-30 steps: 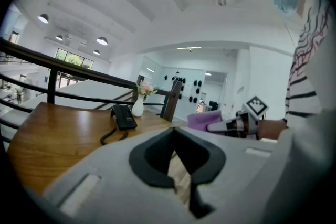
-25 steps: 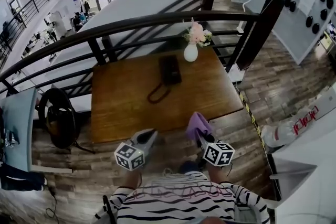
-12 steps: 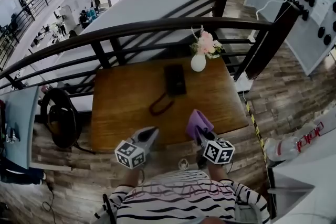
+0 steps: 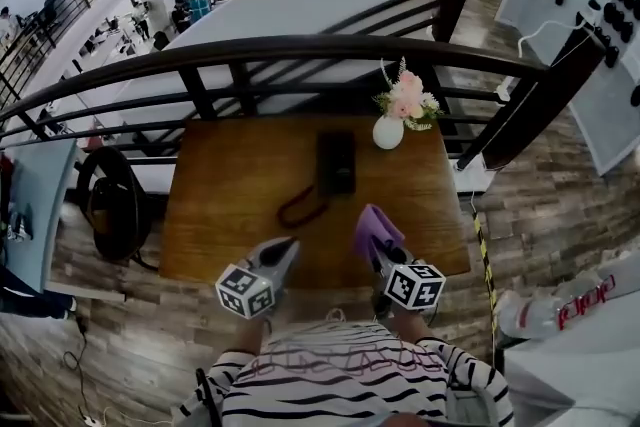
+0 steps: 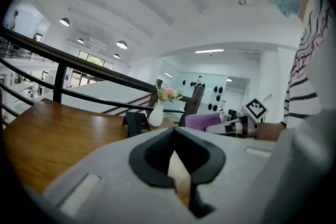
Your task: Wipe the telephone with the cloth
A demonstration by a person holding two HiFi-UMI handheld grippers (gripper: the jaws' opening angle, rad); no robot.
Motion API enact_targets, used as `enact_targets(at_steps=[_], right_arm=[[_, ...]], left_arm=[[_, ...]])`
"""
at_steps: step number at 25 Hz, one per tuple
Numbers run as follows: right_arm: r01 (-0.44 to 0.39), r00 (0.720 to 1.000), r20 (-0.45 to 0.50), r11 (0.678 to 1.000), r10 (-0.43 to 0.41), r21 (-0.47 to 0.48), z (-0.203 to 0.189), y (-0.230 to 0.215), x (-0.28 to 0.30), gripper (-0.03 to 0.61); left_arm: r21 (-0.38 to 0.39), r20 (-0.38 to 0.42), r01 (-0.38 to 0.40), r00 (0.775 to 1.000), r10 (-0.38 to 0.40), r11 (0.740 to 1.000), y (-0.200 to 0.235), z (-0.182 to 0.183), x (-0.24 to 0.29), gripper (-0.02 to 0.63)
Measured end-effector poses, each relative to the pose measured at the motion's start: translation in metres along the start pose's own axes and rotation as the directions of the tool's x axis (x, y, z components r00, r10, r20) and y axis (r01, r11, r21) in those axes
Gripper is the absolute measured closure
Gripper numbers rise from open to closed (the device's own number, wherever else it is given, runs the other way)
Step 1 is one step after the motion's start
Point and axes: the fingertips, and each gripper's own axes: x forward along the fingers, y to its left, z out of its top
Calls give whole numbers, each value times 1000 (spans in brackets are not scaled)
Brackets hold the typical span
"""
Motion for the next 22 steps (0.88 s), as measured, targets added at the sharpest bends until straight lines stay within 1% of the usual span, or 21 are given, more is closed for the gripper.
enact_targets(at_steps=[4, 8, 12, 18, 22], right_arm=[[-18, 999, -31, 1000, 18, -23, 9, -15, 19, 543], [-19, 999, -42, 1000, 18, -6, 11, -20, 35, 543], [12, 999, -37, 1000, -12, 16, 19, -22, 55, 543], [56, 998, -10, 997, -55, 51, 27, -3, 86, 543], [80, 997, 17, 995, -81, 65, 29, 12, 106, 543]], left_arm=[[-32, 5, -27, 1000, 27, 999, 8, -8, 15, 612], [-49, -11, -35, 999, 35, 998, 25, -10, 22, 613], [-44, -15, 3, 1000, -3, 999, 45, 5, 36, 612], [-28, -36, 72, 997, -73, 997, 82, 31, 40, 612], [-24, -47, 112, 992, -113, 993, 106, 40, 36, 614]])
